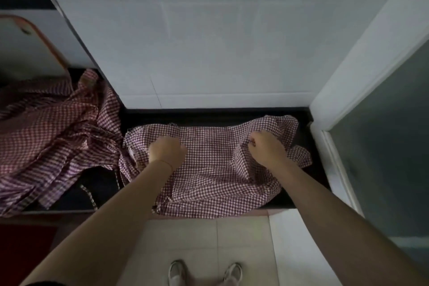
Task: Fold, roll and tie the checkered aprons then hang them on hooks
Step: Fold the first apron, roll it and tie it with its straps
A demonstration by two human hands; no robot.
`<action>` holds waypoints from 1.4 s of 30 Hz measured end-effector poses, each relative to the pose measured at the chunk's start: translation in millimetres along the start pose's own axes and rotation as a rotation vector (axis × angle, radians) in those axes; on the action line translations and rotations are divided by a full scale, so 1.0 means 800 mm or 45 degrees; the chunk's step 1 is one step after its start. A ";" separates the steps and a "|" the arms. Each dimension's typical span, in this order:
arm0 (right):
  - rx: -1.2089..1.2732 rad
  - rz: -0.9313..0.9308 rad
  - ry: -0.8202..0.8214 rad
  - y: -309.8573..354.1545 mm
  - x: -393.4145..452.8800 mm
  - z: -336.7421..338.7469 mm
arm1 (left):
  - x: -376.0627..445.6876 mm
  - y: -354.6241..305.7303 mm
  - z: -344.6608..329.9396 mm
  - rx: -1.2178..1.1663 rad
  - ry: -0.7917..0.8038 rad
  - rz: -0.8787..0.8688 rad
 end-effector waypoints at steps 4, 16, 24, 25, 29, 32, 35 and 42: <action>-0.232 0.128 0.199 -0.016 0.011 -0.051 | 0.019 -0.029 -0.069 -0.060 0.311 -0.178; -0.611 -0.406 0.375 -0.111 0.059 -0.067 | 0.046 -0.046 -0.119 -0.081 0.329 -0.114; -0.238 0.076 0.106 -0.002 0.107 -0.072 | 0.096 0.001 -0.081 -0.008 0.001 -0.043; -0.232 0.038 0.202 -0.001 0.109 -0.086 | 0.102 0.010 -0.086 0.026 0.070 -0.043; -0.246 -0.017 0.228 0.002 0.114 -0.112 | 0.112 0.043 -0.100 0.014 0.231 -0.032; -0.243 0.020 0.036 0.014 0.113 -0.102 | 0.113 0.057 -0.093 0.071 0.174 -0.004; -0.303 0.060 -0.013 0.025 0.108 -0.088 | 0.114 0.064 -0.081 0.168 0.217 0.006; -0.139 -0.001 -0.368 0.029 0.109 -0.005 | 0.109 0.076 0.000 -0.039 -0.042 -0.005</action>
Point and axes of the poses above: each hand's wrist, its own x-axis towards the middle knuckle, its own z-axis out of the back of the hand, y = z × x, the point moved 6 cm from there along x, towards the middle knuckle, and after that the axes turned 12 degrees about -z, right-handed, at the moved point
